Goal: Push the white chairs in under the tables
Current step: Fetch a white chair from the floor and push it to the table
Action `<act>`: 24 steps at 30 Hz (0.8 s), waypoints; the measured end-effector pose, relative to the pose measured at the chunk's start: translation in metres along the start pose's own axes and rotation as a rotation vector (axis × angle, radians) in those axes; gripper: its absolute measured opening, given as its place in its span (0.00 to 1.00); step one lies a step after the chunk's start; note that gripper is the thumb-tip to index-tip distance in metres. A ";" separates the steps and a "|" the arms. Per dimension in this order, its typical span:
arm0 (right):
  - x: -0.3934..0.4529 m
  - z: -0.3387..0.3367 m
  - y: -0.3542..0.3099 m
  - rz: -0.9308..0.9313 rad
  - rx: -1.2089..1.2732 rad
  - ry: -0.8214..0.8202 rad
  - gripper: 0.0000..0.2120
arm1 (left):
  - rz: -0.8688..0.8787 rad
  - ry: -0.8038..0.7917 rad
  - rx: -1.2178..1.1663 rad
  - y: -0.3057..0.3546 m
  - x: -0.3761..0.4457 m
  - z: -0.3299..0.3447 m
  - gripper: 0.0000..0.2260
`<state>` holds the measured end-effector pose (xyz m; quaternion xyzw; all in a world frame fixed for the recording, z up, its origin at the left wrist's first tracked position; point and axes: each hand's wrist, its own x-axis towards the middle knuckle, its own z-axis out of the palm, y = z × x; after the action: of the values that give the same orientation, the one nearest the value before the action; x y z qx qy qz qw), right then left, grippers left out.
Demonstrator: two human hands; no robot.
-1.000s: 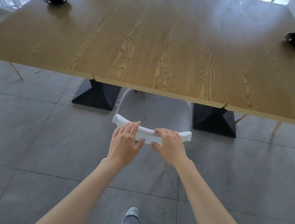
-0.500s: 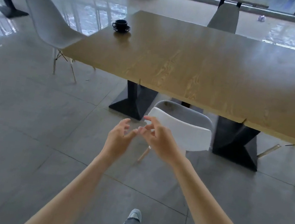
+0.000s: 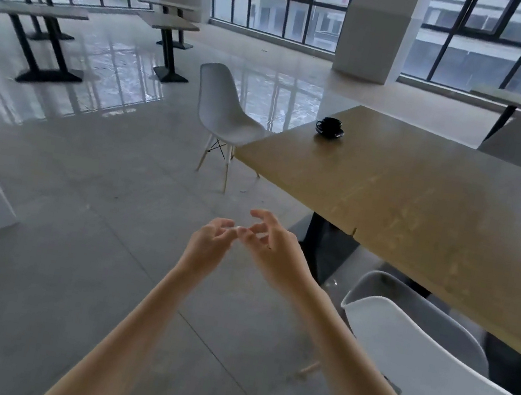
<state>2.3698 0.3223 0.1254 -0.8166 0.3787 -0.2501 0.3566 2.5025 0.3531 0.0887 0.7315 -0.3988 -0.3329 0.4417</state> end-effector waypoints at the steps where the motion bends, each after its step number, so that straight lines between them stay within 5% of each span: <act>1: 0.019 0.006 -0.005 -0.007 0.004 -0.005 0.21 | 0.000 0.010 -0.011 -0.002 0.015 -0.013 0.16; 12: 0.244 0.076 -0.043 -0.032 -0.003 -0.011 0.22 | 0.055 0.188 -0.052 -0.006 0.192 -0.166 0.14; 24: 0.508 0.162 -0.016 0.001 0.009 -0.126 0.25 | 0.058 0.210 0.040 -0.025 0.423 -0.250 0.29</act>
<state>2.7857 -0.0109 0.1074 -0.8290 0.3549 -0.1995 0.3835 2.9139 0.0842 0.1058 0.7590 -0.3782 -0.2335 0.4758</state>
